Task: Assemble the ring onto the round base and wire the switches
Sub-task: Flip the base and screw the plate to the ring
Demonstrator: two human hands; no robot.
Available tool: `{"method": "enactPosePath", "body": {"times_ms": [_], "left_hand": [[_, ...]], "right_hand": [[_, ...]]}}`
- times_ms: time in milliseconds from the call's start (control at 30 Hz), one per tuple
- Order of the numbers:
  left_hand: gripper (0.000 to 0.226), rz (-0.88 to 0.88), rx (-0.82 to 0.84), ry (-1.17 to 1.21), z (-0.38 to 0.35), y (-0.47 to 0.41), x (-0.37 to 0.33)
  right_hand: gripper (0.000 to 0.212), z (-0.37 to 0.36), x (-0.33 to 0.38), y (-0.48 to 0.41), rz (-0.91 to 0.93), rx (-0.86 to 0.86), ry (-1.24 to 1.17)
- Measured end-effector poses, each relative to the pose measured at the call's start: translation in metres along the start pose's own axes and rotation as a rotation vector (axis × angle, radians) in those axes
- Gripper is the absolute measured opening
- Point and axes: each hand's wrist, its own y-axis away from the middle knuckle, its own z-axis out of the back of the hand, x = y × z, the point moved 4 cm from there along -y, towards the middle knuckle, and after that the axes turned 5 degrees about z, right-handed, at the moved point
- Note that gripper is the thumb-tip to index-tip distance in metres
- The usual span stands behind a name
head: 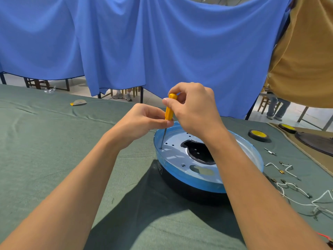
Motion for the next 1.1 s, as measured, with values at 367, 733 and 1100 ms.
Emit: {"method": "enactPosePath", "body": {"times_ms": [367,733,1100], "left_hand": [[0.010,-0.004,-0.007,-0.012,0.001,0.001,0.000],[0.009,-0.002,-0.011,-0.013,0.003,0.002,0.000],[0.011,-0.009,0.001,0.000,0.002,0.003,0.002]], "right_hand": [[0.013,0.000,0.003,0.000,0.002,0.000,-0.014],[0.017,-0.004,0.006,0.002,0.012,0.006,0.009],[0.016,-0.006,0.007,0.005,0.023,-0.019,0.051]]}}
